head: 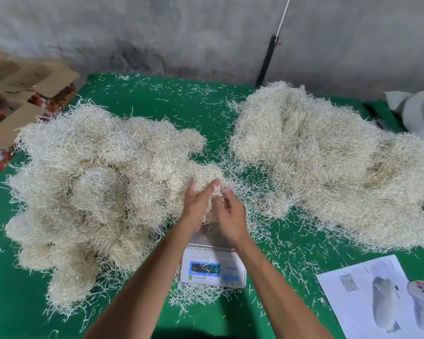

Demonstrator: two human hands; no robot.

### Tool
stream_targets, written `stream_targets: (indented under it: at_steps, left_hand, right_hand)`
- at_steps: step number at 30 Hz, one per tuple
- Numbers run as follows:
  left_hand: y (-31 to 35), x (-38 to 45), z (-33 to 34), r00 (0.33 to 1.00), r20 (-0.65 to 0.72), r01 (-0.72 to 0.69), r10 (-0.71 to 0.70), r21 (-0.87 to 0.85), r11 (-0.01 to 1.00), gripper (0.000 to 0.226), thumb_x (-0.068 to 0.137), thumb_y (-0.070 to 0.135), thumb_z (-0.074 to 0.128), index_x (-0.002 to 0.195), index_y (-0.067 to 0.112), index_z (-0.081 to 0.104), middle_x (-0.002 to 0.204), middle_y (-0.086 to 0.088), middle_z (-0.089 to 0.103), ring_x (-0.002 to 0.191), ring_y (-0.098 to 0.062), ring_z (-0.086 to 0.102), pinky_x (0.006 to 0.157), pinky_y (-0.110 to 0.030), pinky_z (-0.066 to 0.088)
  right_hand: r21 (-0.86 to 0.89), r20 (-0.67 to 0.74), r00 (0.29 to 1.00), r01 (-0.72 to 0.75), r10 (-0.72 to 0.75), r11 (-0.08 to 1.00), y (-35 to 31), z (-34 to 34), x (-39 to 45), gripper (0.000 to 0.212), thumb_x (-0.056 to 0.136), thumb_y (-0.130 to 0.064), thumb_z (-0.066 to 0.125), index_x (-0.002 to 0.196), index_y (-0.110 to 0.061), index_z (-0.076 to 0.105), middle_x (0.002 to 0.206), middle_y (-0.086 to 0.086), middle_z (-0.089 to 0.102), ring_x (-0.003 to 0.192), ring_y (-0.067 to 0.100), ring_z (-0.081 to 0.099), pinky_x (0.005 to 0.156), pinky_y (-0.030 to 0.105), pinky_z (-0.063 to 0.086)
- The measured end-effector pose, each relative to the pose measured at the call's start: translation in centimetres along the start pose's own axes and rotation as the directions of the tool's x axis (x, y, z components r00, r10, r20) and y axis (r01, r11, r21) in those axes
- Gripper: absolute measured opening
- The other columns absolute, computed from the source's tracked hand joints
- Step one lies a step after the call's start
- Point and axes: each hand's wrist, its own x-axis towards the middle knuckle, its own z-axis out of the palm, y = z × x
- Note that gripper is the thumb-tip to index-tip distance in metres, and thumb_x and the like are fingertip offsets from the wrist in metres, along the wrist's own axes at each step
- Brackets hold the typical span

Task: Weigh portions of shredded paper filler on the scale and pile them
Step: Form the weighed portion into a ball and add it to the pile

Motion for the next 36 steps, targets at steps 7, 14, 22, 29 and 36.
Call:
stream_targets:
  at_steps: [7,14,22,29,36]
  left_hand:
    - [2.2,1.7,-1.9,0.995,0.015,0.099,-0.102,0.144,0.985,0.1,0.079,0.062,0.072,0.157,0.027,0.02,0.16,-0.008,0.031,0.142,-0.033,0.035,0.113,-0.054,0.029]
    - [1.9,1.6,-4.2,0.993,0.071,0.062,-0.094,0.37,0.927,0.088,0.087,0.052,0.07,0.155,0.015,0.028,0.152,-0.019,0.039,0.134,-0.034,0.042,0.115,-0.048,0.031]
    - [2.6,-0.6,-7.2,0.998,0.02,0.059,-0.067,0.269,0.961,0.051,0.052,0.068,0.083,0.075,0.024,0.072,0.047,0.011,0.049,0.051,-0.012,0.041,0.053,-0.025,0.039]
    - [3.0,-0.6,-5.7,0.994,0.02,0.093,-0.104,0.317,0.944,0.094,0.078,0.065,0.072,0.148,0.015,0.033,0.145,-0.012,0.042,0.127,-0.032,0.046,0.102,-0.046,0.038]
    - [4.1,-1.5,-7.1,0.997,-0.048,0.079,-0.066,0.335,0.939,0.103,0.069,0.066,0.078,0.15,0.017,0.039,0.152,-0.016,0.04,0.129,-0.034,0.046,0.107,-0.047,0.036]
  right_hand:
    - [0.023,-0.064,0.987,-0.147,0.148,0.989,-3.7,-3.0,2.8,0.052,0.101,-0.058,0.053,0.144,-0.028,0.053,0.11,-0.023,0.067,0.086,0.001,0.063,0.069,0.022,0.058]
    - [0.007,0.141,0.926,-0.356,0.351,0.935,-4.6,-7.4,6.6,0.034,0.094,-0.043,0.072,0.11,-0.014,0.077,0.053,-0.01,0.048,0.047,0.007,0.039,0.062,0.024,0.046]
    - [0.301,-0.153,0.922,-0.299,0.355,0.906,-4.0,-10.2,8.3,0.022,0.104,-0.03,0.057,0.113,-0.012,0.065,0.108,0.008,0.065,0.09,0.018,0.067,0.073,0.028,0.06]
    - [0.031,0.403,0.879,-0.293,0.257,0.955,-3.5,-5.6,4.4,0.029,0.092,-0.045,0.074,0.112,-0.024,0.074,0.091,0.001,0.073,0.081,0.02,0.07,0.082,0.033,0.061]
    - [0.096,-0.204,0.934,-0.278,0.293,0.956,-2.9,-11.1,7.8,0.019,0.101,-0.023,0.066,0.097,-0.006,0.073,0.078,0.005,0.066,0.063,0.017,0.055,0.06,0.028,0.049]
